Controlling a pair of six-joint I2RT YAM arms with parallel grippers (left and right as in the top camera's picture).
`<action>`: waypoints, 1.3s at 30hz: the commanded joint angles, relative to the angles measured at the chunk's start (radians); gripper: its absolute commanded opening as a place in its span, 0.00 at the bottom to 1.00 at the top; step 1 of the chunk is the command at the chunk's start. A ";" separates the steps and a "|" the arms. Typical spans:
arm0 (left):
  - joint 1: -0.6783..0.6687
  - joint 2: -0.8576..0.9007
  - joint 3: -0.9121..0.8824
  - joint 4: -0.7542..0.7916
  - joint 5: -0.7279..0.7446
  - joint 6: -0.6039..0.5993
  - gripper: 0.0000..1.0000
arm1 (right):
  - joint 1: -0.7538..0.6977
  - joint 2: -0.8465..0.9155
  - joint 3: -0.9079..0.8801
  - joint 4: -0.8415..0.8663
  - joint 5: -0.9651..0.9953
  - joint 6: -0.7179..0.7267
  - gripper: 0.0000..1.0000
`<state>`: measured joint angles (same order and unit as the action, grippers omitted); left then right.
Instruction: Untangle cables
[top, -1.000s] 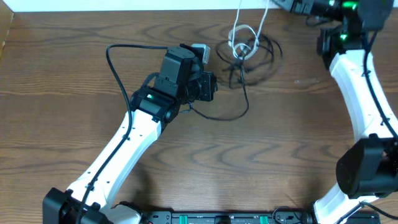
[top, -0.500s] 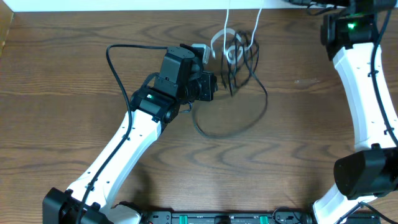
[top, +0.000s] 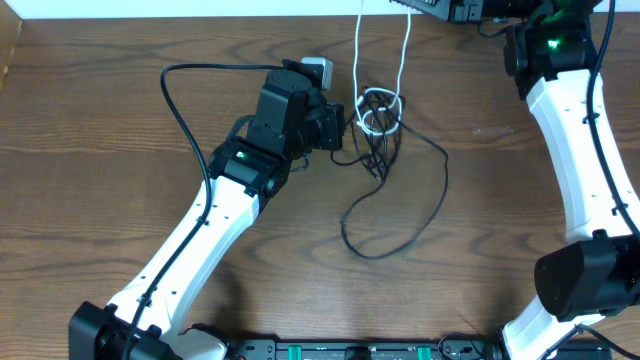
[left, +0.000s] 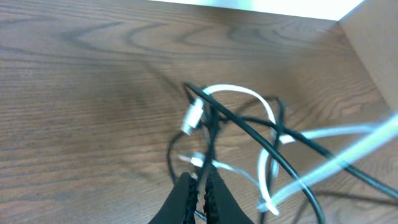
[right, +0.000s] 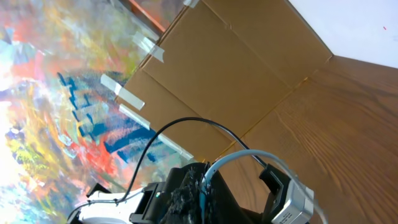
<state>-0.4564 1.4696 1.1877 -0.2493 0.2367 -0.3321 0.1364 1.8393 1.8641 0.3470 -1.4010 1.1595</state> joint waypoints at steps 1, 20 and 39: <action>-0.001 0.011 0.001 0.009 0.072 0.023 0.08 | 0.010 -0.010 0.005 0.004 0.011 -0.035 0.01; -0.001 0.012 0.001 0.122 0.092 0.208 0.08 | 0.010 -0.008 0.005 0.000 -0.024 -0.043 0.02; 0.003 0.053 0.001 0.176 -0.498 0.209 0.08 | 0.024 -0.008 0.005 0.001 -0.084 -0.050 0.01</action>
<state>-0.4587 1.5059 1.1877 -0.0711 -0.1688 -0.1329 0.1493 1.8393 1.8641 0.3443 -1.4727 1.1336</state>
